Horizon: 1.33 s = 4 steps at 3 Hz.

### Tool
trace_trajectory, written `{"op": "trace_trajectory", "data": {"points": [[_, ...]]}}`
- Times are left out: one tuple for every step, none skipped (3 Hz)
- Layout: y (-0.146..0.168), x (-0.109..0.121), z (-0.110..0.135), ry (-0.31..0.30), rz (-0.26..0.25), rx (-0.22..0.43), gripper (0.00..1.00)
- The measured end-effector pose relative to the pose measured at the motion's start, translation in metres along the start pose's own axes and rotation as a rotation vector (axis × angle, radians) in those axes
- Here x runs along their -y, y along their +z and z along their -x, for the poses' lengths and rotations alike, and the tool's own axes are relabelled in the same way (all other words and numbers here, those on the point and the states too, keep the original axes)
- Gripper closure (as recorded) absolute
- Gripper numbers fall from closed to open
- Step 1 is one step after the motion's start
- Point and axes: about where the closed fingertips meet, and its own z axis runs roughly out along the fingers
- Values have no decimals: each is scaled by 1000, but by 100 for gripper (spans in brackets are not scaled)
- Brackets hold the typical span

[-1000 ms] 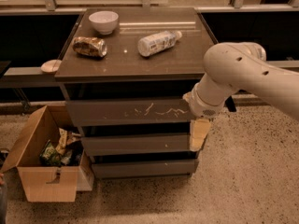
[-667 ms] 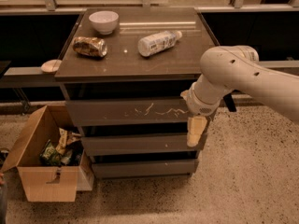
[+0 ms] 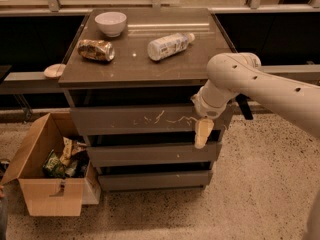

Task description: Open top drawer

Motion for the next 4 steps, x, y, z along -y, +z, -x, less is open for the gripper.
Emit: {"op": "trace_trajectory", "data": {"points": [[22,16,0,24,2,-1,0],[35,27,8,30,-1,4,0],[43,35,16,26,1,9,0],[47,24,16,27,28,22,17]]}}
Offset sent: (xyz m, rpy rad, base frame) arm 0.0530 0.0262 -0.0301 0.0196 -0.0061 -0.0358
